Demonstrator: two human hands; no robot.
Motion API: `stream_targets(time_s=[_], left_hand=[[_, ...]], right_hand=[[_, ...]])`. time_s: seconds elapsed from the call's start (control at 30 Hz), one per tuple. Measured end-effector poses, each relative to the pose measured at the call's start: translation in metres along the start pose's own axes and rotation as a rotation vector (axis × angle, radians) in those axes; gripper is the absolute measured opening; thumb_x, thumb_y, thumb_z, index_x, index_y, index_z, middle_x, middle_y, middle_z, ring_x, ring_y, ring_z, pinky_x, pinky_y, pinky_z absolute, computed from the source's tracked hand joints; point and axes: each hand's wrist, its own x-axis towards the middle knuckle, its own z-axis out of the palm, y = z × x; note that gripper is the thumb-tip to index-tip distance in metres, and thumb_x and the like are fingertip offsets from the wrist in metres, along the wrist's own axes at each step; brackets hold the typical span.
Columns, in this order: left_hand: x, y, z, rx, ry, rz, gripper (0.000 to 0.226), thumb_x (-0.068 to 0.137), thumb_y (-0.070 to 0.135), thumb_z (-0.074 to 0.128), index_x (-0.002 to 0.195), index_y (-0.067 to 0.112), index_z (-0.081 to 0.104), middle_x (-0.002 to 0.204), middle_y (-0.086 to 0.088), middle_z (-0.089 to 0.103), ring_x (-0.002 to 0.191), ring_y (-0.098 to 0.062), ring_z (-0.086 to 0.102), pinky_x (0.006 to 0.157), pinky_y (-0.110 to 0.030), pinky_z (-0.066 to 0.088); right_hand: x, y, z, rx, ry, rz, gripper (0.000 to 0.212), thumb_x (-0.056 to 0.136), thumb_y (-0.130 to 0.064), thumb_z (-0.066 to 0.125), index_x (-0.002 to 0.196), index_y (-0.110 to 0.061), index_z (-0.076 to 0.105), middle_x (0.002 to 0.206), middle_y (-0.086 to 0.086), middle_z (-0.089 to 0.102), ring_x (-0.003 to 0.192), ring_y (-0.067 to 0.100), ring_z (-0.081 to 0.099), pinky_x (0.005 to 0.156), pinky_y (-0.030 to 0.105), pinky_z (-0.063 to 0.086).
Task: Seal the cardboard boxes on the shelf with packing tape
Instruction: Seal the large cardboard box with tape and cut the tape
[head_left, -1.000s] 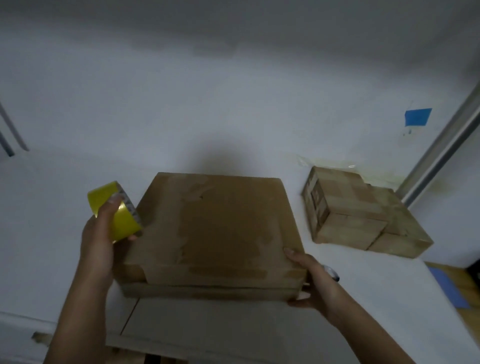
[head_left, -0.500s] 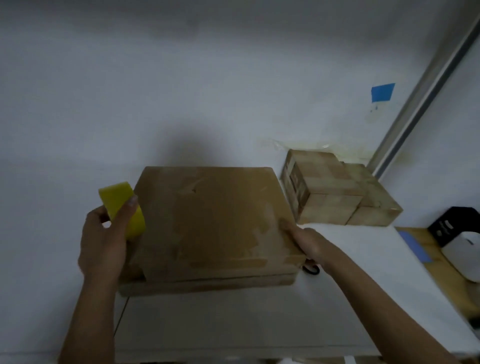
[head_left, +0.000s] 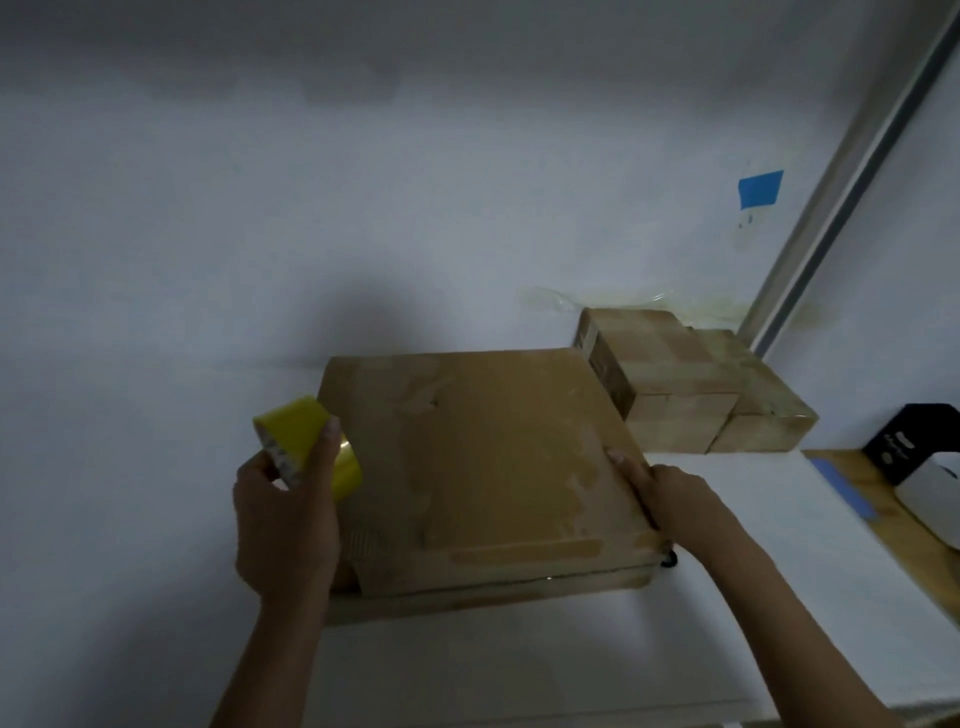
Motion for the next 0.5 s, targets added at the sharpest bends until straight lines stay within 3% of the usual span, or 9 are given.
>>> stream_targets(time_s=[0.03,0.07,0.1,0.17,0.3,0.43,0.5], left_hand=[[-0.004,0.001,0.001,0.009,-0.014,0.009,0.090,0.067,0.084,0.052,0.128,0.018,0.053,0.123,-0.007,0.058,0.101,-0.026,0.056,0.082,-0.038,0.034],[-0.007,0.001,0.001,0.019,-0.025,0.016,0.090,0.067,0.083,0.051,0.128,0.017,0.052,0.123,-0.007,0.057,0.097,-0.023,0.053,0.080,-0.037,0.033],[-0.011,0.001,0.002,0.034,-0.032,0.021,0.093,0.064,0.084,0.047,0.129,0.018,0.052,0.122,-0.005,0.055,0.094,-0.020,0.050,0.079,-0.036,0.032],[-0.017,0.000,0.003,0.063,-0.052,0.033,0.103,0.055,0.090,0.039,0.130,0.021,0.050,0.116,0.002,0.050,0.093,-0.020,0.050,0.079,-0.036,0.033],[-0.021,-0.005,-0.003,0.072,-0.117,0.020,0.108,0.048,0.092,0.036,0.131,0.024,0.050,0.115,0.005,0.050,0.099,-0.023,0.056,0.081,-0.037,0.037],[-0.006,-0.008,-0.018,-0.308,-0.287,-0.113,0.087,0.046,0.088,0.059,0.107,0.026,0.063,0.104,-0.004,0.066,0.099,-0.030,0.064,0.087,-0.052,0.049],[-0.001,-0.003,-0.028,-0.515,-0.349,-0.214,0.072,0.044,0.073,0.066,0.099,0.026,0.065,0.099,-0.002,0.069,0.094,-0.024,0.065,0.079,-0.044,0.052]], right_hand=[[0.004,0.008,0.001,0.008,0.016,0.034,0.054,0.102,-0.043,0.032,0.152,-0.026,0.024,0.110,0.012,0.056,0.099,0.028,0.060,0.084,0.035,0.047],[0.002,0.010,-0.003,-0.022,0.014,0.054,0.055,0.098,-0.056,0.028,0.136,-0.022,0.047,0.102,0.010,0.060,0.095,0.029,0.061,0.083,0.038,0.048],[0.003,0.016,-0.003,-0.044,0.004,0.049,0.064,0.094,-0.065,0.024,0.122,-0.017,0.055,0.096,0.009,0.061,0.092,0.028,0.061,0.083,0.040,0.049],[0.006,0.018,-0.004,-0.053,-0.025,0.037,0.069,0.090,-0.072,0.023,0.121,-0.019,0.054,0.097,0.006,0.061,0.086,0.023,0.059,0.086,0.039,0.049],[-0.002,0.013,-0.010,0.086,-0.027,0.102,0.079,0.078,-0.081,0.024,0.097,-0.014,0.061,0.084,0.004,0.061,0.077,0.020,0.057,0.082,0.038,0.048],[-0.008,0.006,-0.010,0.134,-0.006,0.126,0.083,0.081,-0.076,0.029,0.123,-0.009,0.056,0.092,0.006,0.061,0.084,0.024,0.056,0.083,0.039,0.044],[-0.013,-0.001,-0.012,0.070,0.092,0.084,0.078,0.087,-0.072,0.030,0.144,-0.019,0.036,0.121,0.014,0.058,0.107,0.034,0.055,0.093,0.045,0.043]])
